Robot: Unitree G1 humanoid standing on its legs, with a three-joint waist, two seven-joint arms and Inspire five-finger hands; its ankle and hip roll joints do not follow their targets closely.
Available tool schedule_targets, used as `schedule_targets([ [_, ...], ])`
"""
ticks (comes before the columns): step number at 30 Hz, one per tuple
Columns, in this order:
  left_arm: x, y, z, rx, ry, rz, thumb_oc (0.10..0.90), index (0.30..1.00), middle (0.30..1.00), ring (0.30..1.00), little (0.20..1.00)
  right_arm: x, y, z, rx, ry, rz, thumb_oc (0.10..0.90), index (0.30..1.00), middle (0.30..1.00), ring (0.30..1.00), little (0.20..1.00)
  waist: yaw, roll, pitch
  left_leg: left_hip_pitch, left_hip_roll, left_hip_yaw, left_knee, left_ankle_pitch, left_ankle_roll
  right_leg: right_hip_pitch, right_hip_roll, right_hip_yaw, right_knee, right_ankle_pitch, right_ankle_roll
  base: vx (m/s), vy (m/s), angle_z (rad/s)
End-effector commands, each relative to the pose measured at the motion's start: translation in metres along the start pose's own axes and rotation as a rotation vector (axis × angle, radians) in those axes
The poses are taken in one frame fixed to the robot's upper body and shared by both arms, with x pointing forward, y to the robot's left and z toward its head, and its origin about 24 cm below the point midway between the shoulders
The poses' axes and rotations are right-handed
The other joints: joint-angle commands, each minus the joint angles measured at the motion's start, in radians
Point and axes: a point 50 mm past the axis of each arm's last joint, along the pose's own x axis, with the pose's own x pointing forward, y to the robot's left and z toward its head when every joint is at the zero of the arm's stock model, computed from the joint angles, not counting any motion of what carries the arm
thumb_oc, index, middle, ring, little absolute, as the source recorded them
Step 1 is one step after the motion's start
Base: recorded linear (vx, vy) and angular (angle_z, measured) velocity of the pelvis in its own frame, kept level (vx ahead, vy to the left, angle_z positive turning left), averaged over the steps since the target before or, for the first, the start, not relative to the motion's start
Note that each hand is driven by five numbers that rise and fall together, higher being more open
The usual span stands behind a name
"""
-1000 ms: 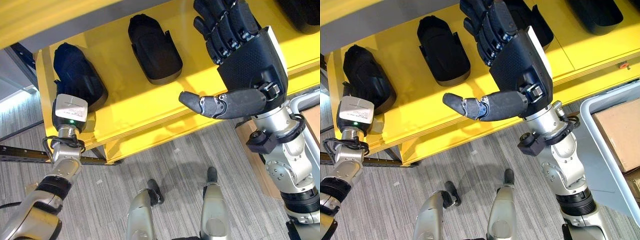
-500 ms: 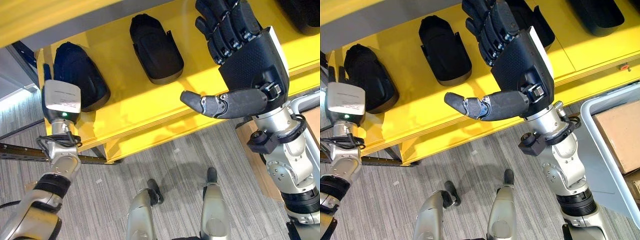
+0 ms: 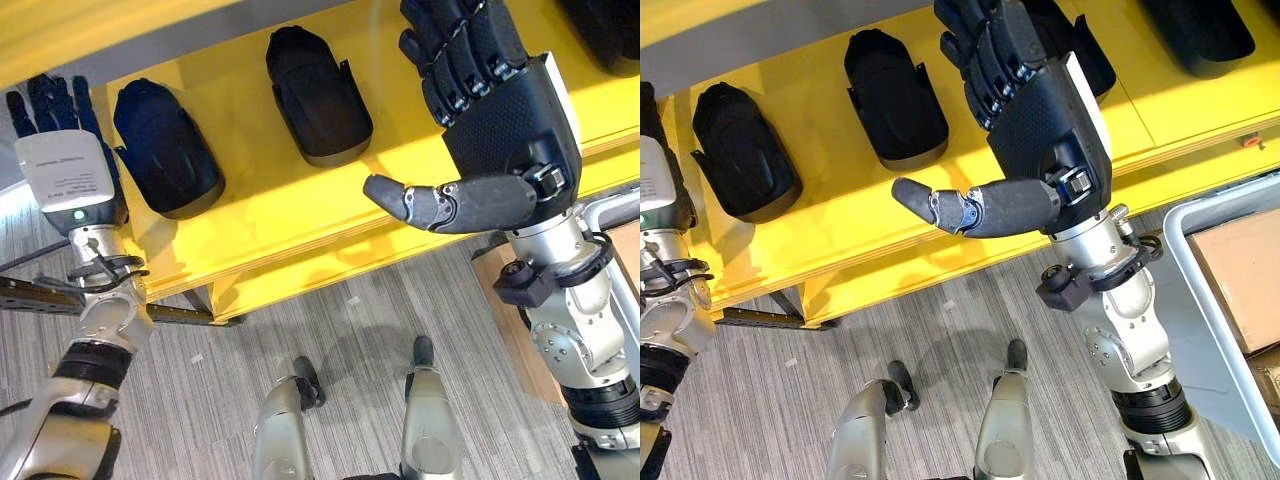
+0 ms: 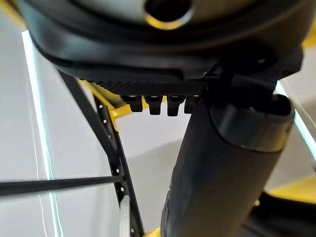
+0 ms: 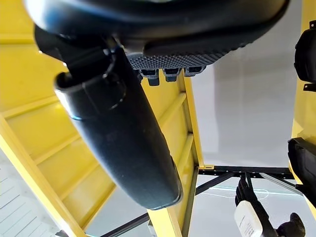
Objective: Move parts from the plastic box to the shelf.
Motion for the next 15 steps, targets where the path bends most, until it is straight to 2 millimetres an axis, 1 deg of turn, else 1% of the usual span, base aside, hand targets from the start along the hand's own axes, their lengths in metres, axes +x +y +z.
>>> schedule_targets([
  [1, 0.010, 0.029, 0.007, -0.025, -0.121, 0.201, 0.900, 1.000, 1.000, 1.000, 1.000, 0.005, 0.012, 0.041, -0.044, -0.327, 0.029, 0.900, 1.000, 1.000, 1.000, 1.000, 0.032, -0.050, -0.158, 0.113, -0.057, -0.047, -0.103, -0.042, 0.025, 0.037, 0.034, 0.009, 0.037, -0.095, -0.037, -0.01, -0.049, 0.05],
  [3, 0.002, 0.035, 0.027, -0.083, -0.228, 0.229, 0.900, 1.000, 1.000, 1.000, 1.000, 0.002, 0.011, 0.042, -0.044, -0.339, 0.022, 0.900, 1.000, 1.000, 1.000, 1.000, 0.037, -0.056, -0.156, 0.110, -0.057, -0.054, -0.104, -0.042, 0.026, 0.037, 0.037, 0.006, 0.035, -0.095, -0.036, -0.02, -0.056, 0.05],
  [7, -0.010, 0.047, 0.053, -0.285, -0.288, 0.245, 0.900, 1.000, 1.000, 1.000, 1.000, -0.003, 0.011, 0.042, -0.060, -0.350, 0.014, 0.900, 1.000, 1.000, 1.000, 1.000, 0.049, -0.063, -0.152, 0.105, -0.060, -0.066, -0.109, -0.040, 0.024, 0.043, 0.041, -0.005, 0.026, -0.096, -0.034, -0.03, -0.059, 0.06],
  [10, -0.019, 0.053, 0.061, -0.431, -0.307, 0.255, 0.900, 1.000, 1.000, 1.000, 1.000, -0.007, 0.014, 0.040, -0.054, -0.350, 0.018, 0.900, 1.000, 1.000, 1.000, 1.000, 0.057, -0.065, -0.149, 0.107, -0.062, -0.073, -0.114, -0.038, 0.023, 0.051, 0.042, -0.011, 0.015, -0.093, -0.032, -0.01, -0.055, 0.07],
  [12, -0.033, 0.064, 0.069, -0.600, -0.311, 0.290, 0.900, 1.000, 1.000, 1.000, 1.000, -0.012, 0.016, 0.040, -0.060, -0.349, 0.017, 0.900, 1.000, 1.000, 1.000, 1.000, 0.072, -0.070, -0.146, 0.105, -0.066, -0.084, -0.120, -0.035, 0.021, 0.057, 0.043, -0.020, 0.006, -0.092, -0.030, -0.02, -0.075, 0.08],
  [14, -0.046, 0.074, 0.070, -0.763, -0.304, 0.357, 0.900, 1.000, 1.000, 1.000, 1.000, -0.016, 0.018, 0.038, -0.059, -0.342, 0.013, 0.900, 1.000, 1.000, 1.000, 1.000, 0.087, -0.071, -0.147, 0.106, -0.067, -0.094, -0.129, -0.031, 0.019, 0.064, 0.043, -0.030, -0.001, -0.093, -0.031, -0.02, -0.091, 0.09],
  [15, -0.056, 0.082, 0.071, -0.893, -0.329, 0.371, 0.900, 1.000, 1.000, 1.000, 1.000, -0.018, 0.021, 0.037, -0.063, -0.332, 0.012, 0.900, 1.000, 1.000, 1.000, 1.000, 0.098, -0.073, -0.148, 0.107, -0.069, -0.103, -0.139, -0.028, 0.016, 0.072, 0.045, -0.037, -0.008, -0.095, -0.030, -0.02, -0.104, 0.10],
])
